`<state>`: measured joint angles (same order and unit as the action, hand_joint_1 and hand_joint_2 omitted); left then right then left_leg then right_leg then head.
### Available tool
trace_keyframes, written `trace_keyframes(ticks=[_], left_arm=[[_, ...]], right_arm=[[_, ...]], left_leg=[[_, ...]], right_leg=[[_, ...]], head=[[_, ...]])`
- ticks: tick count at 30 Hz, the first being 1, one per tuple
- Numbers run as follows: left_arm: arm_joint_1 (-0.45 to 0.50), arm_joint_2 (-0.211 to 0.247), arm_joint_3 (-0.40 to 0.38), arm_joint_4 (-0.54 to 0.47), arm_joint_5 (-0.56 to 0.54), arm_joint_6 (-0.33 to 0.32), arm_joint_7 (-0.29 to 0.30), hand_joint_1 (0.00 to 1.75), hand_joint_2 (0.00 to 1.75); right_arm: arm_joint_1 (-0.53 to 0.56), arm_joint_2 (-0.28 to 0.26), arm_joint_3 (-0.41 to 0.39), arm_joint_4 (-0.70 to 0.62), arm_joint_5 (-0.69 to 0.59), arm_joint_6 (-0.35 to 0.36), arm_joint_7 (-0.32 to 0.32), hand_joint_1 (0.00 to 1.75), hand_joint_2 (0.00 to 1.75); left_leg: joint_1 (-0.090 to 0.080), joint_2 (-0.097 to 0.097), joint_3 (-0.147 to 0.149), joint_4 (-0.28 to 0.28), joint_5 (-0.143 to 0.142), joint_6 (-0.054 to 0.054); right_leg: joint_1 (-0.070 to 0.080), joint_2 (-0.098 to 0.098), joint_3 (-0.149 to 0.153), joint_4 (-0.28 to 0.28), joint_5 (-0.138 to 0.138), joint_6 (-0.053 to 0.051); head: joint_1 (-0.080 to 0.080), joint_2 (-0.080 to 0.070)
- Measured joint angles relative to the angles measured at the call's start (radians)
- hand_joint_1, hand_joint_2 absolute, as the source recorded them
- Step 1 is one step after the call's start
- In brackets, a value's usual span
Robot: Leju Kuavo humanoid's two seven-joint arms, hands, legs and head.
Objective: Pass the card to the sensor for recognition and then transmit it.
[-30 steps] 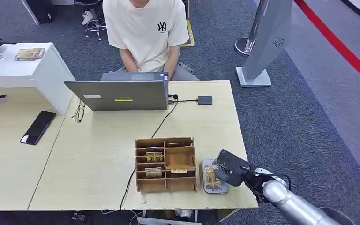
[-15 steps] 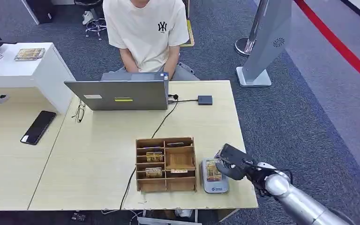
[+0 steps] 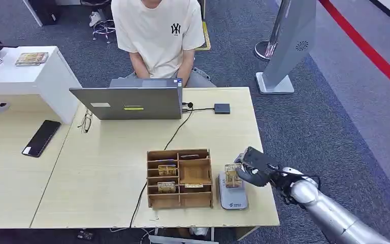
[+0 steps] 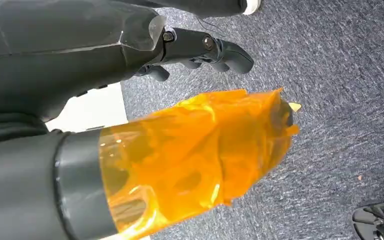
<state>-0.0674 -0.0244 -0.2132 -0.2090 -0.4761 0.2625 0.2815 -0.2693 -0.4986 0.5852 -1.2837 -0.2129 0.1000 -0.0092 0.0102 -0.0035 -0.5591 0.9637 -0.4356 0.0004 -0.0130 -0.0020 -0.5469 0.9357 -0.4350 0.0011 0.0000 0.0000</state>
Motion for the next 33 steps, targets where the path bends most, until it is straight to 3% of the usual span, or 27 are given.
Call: trace_keyframes(ticks=[33], left_arm=[[0.0,0.0,0.0,0.0,0.002,0.0,0.01,0.0,0.0]], right_arm=[[0.002,0.006,0.039,0.055,-0.017,0.018,0.003,1.75,1.75]], left_leg=[[0.0,0.0,0.0,0.0,0.0,0.0]], right_leg=[[0.0,0.0,0.0,0.0,0.0,0.0]], head=[[0.0,0.0]])
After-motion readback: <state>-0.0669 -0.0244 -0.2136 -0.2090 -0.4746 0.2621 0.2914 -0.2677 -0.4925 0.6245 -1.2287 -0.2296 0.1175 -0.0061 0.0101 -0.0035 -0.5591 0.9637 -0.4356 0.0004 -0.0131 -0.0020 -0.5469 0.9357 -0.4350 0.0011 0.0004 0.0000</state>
